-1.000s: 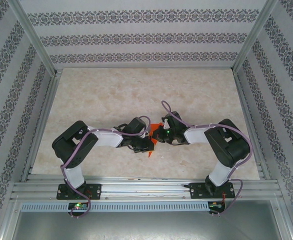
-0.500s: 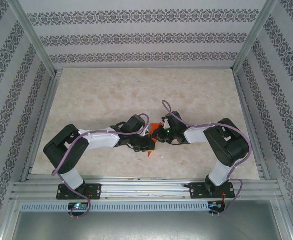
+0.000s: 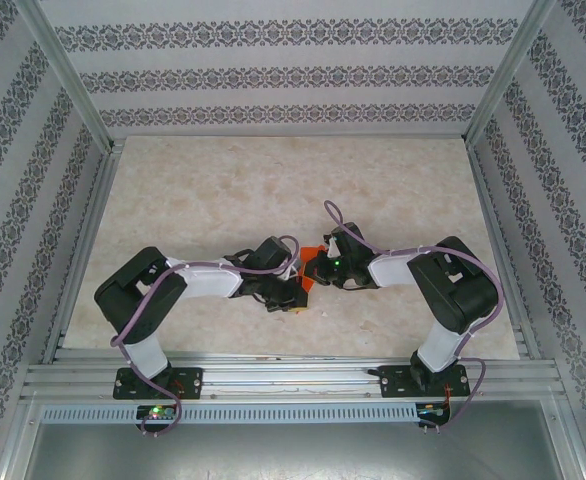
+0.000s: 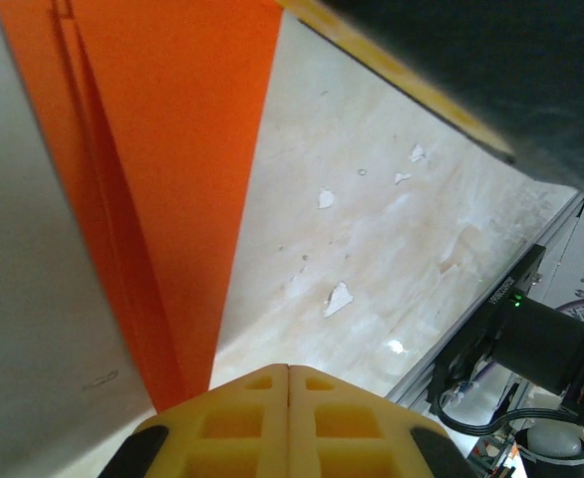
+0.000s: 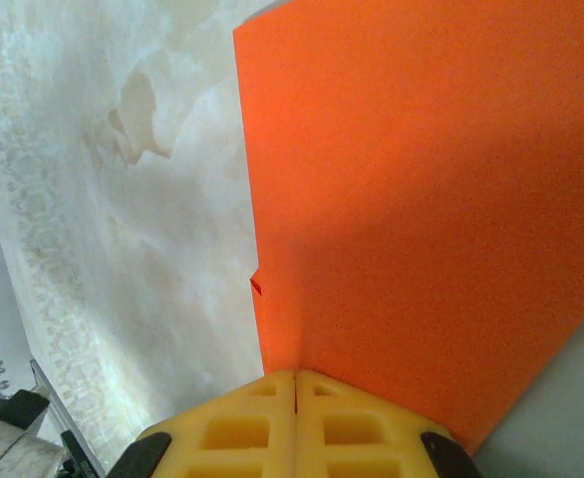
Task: Fold a paper plane with a square sheet of paper (fold left side to right side)
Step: Fold the wing for the fifth time at the center of the table.
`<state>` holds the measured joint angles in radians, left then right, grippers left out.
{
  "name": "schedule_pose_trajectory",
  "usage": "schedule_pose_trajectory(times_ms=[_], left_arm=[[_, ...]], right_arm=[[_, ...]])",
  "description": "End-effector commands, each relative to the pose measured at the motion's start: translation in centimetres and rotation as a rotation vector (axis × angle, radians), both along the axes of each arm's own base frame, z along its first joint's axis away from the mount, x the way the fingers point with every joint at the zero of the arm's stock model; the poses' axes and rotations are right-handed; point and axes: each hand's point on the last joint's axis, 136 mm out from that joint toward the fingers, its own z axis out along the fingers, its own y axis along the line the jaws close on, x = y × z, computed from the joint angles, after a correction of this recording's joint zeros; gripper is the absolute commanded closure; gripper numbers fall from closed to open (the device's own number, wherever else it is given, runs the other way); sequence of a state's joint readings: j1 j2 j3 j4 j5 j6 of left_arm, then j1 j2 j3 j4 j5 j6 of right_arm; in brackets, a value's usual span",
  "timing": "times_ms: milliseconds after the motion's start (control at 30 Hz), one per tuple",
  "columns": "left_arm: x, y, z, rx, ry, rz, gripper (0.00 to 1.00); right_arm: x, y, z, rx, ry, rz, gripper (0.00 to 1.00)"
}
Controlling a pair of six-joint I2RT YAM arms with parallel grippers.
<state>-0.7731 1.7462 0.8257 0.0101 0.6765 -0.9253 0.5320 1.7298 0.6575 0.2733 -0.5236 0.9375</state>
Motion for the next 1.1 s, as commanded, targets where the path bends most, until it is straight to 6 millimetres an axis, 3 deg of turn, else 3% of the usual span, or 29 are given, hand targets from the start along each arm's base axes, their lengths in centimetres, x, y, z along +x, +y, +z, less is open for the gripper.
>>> schedule_pose_trajectory(times_ms=[0,700,1067], left_arm=[[-0.6,0.1,-1.0,0.018,0.023,0.005,0.96],[-1.3,0.7,-2.2,0.034,0.050,0.015,0.96],[-3.8,2.1,-3.3,0.095,0.081,0.000,0.96]], right_arm=[[-2.0,-2.0,-3.5,-0.109,0.112,-0.012,1.00],[-2.1,-2.3,-3.7,-0.138,0.123,-0.001,1.00],[-2.4,-2.6,-3.9,-0.166,0.135,0.013,1.00]])
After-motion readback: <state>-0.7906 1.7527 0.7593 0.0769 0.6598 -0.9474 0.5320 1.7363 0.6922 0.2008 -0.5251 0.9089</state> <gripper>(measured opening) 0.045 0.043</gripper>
